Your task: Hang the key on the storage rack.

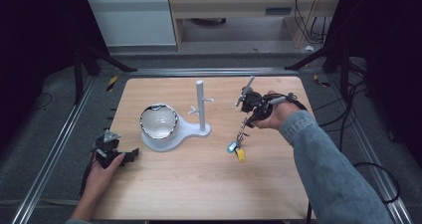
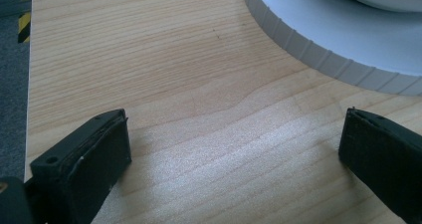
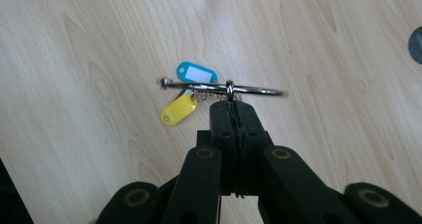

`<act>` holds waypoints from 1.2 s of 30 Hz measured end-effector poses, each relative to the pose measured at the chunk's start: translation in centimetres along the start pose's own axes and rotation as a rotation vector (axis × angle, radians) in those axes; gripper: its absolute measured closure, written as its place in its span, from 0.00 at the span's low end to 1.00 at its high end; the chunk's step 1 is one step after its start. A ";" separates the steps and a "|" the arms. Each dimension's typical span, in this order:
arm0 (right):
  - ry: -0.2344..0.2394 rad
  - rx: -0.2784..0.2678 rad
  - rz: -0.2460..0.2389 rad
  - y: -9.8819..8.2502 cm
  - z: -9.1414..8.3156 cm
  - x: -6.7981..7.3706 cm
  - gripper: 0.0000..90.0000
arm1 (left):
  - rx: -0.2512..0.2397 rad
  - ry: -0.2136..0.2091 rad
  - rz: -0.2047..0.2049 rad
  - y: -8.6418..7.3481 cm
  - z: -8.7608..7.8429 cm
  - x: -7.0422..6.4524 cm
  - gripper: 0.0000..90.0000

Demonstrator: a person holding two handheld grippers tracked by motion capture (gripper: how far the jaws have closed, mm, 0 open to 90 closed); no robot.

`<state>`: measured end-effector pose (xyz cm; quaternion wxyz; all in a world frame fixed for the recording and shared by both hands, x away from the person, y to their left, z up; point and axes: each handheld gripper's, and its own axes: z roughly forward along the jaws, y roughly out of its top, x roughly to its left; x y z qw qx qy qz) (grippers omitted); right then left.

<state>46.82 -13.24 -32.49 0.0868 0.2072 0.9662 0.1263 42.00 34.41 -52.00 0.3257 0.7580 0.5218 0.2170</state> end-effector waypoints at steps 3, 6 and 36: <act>-0.006 -0.006 -0.001 0.2 -0.3 -0.1 0.99 | 0.001 0.000 0.001 0.0 0.0 0.0 0.00; -0.015 -0.008 0.005 0.4 -0.6 -0.1 0.99 | 0.003 0.000 0.004 0.0 0.0 0.0 0.00; -0.044 -0.032 -0.019 2.6 -2.9 -0.2 0.99 | 0.000 0.000 0.002 0.0 0.0 0.0 0.00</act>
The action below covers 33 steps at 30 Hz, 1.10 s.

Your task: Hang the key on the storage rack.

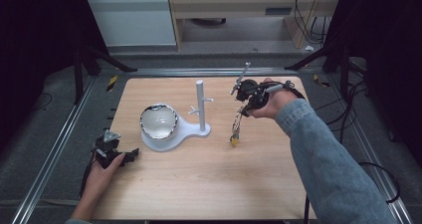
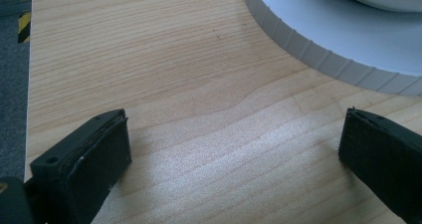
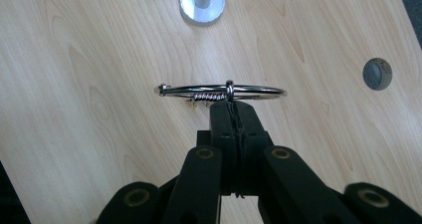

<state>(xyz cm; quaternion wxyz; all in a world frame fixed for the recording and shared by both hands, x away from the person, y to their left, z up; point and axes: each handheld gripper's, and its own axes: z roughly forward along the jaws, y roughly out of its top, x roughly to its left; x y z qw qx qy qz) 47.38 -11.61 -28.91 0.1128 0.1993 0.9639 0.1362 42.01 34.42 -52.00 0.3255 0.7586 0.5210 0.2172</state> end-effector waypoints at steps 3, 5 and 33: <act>-0.003 -0.004 -0.009 0.5 -0.4 0.0 0.99 | 0.004 0.000 0.004 0.0 0.0 0.0 0.00; -0.008 -0.010 -0.014 0.9 -0.7 -0.1 0.99 | 0.004 0.000 0.004 0.0 0.0 0.0 0.00; -0.012 -0.035 -0.051 6.1 -1.6 0.0 0.99 | 0.004 0.000 0.004 0.0 0.0 0.0 0.00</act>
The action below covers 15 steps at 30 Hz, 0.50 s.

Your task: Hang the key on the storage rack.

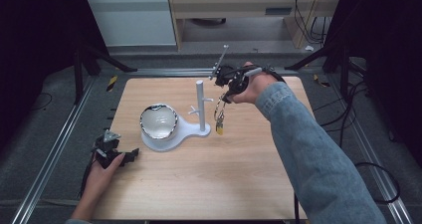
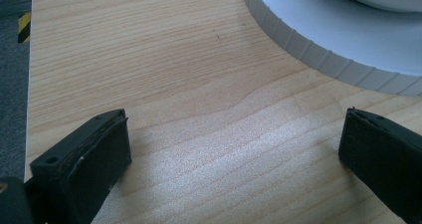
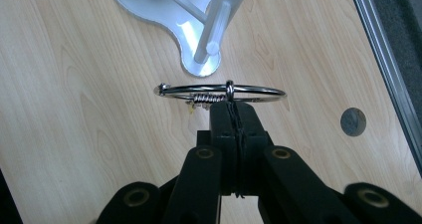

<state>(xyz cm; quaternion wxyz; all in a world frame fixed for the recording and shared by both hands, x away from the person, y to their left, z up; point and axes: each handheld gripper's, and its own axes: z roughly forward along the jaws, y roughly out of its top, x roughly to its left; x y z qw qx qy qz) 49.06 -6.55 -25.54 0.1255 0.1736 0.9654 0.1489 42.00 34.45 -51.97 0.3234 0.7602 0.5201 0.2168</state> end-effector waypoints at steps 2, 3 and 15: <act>0.005 0.000 0.000 0.3 0.1 0.0 0.99 | 0.001 0.001 0.001 0.0 0.0 0.0 0.00; 0.008 -0.003 0.001 0.4 0.2 0.0 0.99 | 0.001 0.001 0.000 0.0 0.0 0.0 0.00; 0.017 -0.005 -0.015 1.8 0.7 -0.1 0.99 | 0.000 0.000 0.000 0.0 0.0 0.0 0.00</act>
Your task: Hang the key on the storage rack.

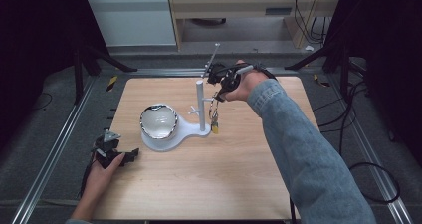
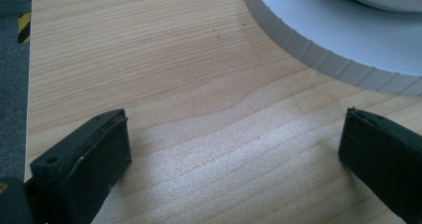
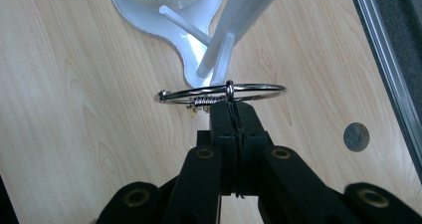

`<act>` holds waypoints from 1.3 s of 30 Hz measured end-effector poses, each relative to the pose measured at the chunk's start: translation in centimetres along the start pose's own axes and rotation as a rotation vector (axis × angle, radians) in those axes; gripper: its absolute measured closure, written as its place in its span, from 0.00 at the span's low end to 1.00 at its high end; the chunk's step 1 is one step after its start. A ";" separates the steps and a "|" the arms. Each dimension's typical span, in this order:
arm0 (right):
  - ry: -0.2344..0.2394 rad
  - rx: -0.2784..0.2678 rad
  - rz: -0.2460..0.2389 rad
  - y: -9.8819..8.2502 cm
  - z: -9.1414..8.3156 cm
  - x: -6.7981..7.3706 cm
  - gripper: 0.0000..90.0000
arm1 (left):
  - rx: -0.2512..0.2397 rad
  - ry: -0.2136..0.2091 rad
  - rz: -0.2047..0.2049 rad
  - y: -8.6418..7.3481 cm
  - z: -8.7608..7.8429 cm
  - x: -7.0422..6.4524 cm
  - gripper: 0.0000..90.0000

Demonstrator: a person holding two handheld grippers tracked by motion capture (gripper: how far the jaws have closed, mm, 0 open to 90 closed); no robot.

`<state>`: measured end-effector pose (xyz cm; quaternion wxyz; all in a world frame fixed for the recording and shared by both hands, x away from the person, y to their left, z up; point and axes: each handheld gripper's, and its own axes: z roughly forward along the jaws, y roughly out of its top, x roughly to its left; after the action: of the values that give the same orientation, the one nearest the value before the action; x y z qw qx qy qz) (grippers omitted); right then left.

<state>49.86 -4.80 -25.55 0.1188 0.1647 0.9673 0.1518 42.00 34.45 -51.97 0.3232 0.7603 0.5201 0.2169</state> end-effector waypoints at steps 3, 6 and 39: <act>-0.004 0.002 0.002 0.2 -0.1 0.0 0.99 | 0.000 0.000 0.000 0.0 0.0 0.0 0.00; 0.001 0.004 0.001 0.4 0.0 -0.1 0.99 | 0.000 0.000 0.000 0.0 0.0 0.0 0.00; 0.027 0.033 0.007 1.3 1.0 -1.1 0.99 | 0.000 0.000 0.000 0.0 0.0 0.0 0.00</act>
<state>51.50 -3.76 -25.89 0.1026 0.1680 0.9706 0.1383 42.01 34.45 -51.97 0.3233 0.7603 0.5201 0.2167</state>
